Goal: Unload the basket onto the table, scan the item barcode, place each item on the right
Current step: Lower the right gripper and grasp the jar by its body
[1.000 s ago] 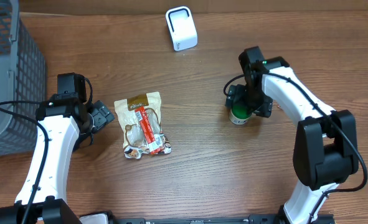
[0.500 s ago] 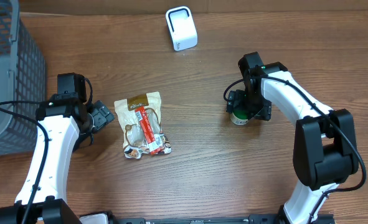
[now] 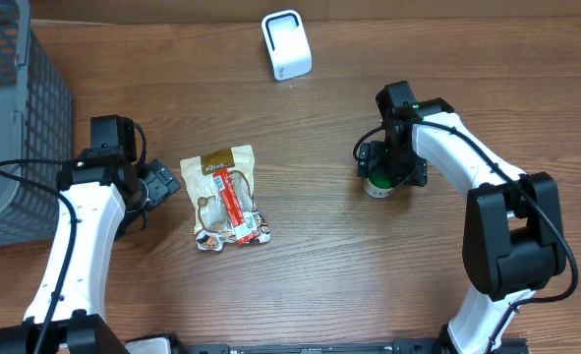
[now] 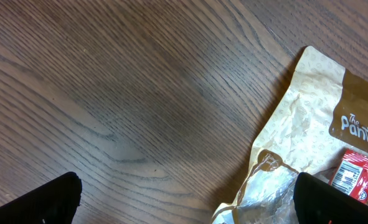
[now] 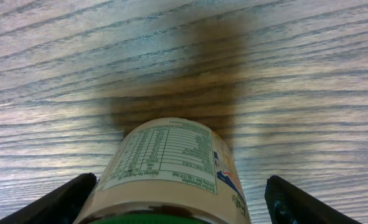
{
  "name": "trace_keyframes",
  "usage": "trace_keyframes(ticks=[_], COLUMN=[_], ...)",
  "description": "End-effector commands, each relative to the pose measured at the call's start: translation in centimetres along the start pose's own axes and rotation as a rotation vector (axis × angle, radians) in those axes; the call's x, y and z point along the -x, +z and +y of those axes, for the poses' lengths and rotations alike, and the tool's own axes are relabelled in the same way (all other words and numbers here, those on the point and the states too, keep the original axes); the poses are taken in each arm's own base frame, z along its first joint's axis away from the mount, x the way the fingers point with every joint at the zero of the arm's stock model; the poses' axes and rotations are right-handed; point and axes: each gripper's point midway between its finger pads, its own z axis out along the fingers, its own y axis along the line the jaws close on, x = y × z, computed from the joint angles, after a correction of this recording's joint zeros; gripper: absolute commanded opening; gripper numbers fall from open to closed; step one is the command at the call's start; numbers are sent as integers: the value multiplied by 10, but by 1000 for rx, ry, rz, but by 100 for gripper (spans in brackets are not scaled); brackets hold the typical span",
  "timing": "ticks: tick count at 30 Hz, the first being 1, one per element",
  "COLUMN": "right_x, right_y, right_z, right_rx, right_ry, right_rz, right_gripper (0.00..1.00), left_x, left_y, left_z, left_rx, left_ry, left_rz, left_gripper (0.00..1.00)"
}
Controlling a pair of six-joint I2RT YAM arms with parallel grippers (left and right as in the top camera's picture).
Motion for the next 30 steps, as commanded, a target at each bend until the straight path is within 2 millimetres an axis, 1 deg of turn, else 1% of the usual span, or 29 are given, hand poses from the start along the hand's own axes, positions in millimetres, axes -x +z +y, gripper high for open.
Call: trace_keyframes(ticks=[1, 7, 14, 19, 24, 30], right_x=[3, -1, -3, -2, -3, -3], right_y=[-10, -10, -10, -10, -10, -9], right_z=[2, 6, 18, 16, 16, 15], right_rx=[8, 4, 9, -4, -5, -7], right_ry=[10, -63, -97, -97, -97, -97], right_rz=[-38, -29, -40, -48, -45, -41], right_gripper=[88, 88, 88, 87, 79, 77], left_x=[2, 2, 2, 2, 2, 2], left_y=[0, 0, 0, 0, 0, 0], left_z=[2, 2, 2, 2, 2, 2], left_rx=[10, 10, 10, 10, 10, 10], left_ry=[11, 11, 11, 11, 11, 11], left_rz=[-8, -8, -8, -8, -8, -8], left_gripper=[100, 100, 100, 100, 100, 100])
